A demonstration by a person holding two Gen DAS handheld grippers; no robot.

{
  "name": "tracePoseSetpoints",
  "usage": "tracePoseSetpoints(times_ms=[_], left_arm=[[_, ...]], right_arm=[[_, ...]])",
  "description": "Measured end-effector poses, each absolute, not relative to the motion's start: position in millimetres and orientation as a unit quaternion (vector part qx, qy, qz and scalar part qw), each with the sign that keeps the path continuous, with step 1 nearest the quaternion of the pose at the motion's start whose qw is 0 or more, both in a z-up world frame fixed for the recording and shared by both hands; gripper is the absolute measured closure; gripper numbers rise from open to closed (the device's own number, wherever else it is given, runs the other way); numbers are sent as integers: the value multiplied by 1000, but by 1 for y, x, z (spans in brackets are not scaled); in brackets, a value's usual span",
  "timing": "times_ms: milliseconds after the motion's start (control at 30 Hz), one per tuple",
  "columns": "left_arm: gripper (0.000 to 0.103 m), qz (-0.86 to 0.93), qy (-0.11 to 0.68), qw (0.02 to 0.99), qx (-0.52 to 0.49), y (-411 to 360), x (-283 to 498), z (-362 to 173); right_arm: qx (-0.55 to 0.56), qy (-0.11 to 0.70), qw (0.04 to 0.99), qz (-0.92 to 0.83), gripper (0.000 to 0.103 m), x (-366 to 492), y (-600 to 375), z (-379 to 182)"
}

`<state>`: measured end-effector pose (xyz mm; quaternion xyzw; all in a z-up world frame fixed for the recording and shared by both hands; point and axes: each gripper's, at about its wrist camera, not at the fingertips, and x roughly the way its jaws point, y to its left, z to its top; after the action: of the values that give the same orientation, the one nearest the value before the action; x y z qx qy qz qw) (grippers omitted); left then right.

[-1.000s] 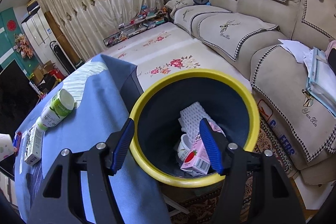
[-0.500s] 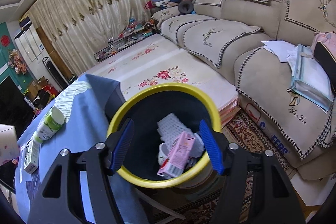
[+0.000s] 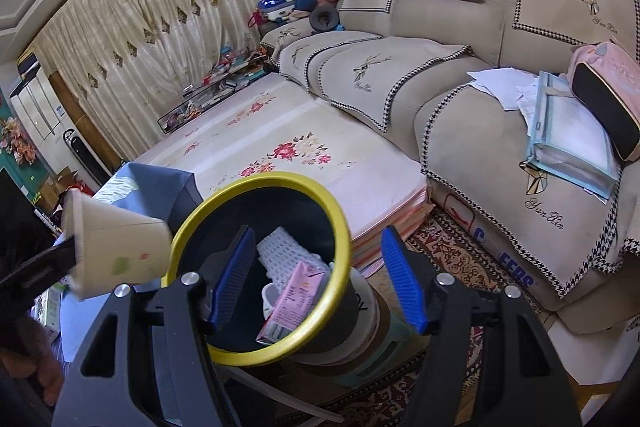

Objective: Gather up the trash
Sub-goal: 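Carry the paper cup into the bin and open the left tool, then grasp the black-and-white printed drink carton with the right tool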

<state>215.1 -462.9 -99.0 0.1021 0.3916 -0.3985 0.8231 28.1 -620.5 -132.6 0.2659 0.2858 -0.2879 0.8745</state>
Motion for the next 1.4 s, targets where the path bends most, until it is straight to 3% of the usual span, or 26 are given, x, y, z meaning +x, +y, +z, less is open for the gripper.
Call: tracePoseSetpoints(times_ms=[167,233,300,467,533,600,1000,1400], left_arm=[[95,-389,414,816,105,-493,230,-122],[65,-386,418,816,106,-499,236,-128],[49,-380,415,820,104,-500,237,-129],[43,-392,385,832,75,-467,226,-105],[26,-393,349,848,65,-436,213,-83],[16,-388,317,864,52,-405,206,-64],[8,-232,232,944,-20,-162,204,-23],[6,-68,211,974,-46,10,231,-49]], right_arm=[[275,285,870,-294,40,20,-631,-137],[276,284,869,-295,40,18,-632,-137],[276,283,870,-296,40,17,-633,-136],[273,281,871,-295,38,17,-629,-133],[271,282,873,-292,37,21,-626,-132],[267,286,875,-285,37,25,-621,-131],[215,315,898,-220,36,80,-546,-121],[121,344,926,-95,34,148,-409,-101]])
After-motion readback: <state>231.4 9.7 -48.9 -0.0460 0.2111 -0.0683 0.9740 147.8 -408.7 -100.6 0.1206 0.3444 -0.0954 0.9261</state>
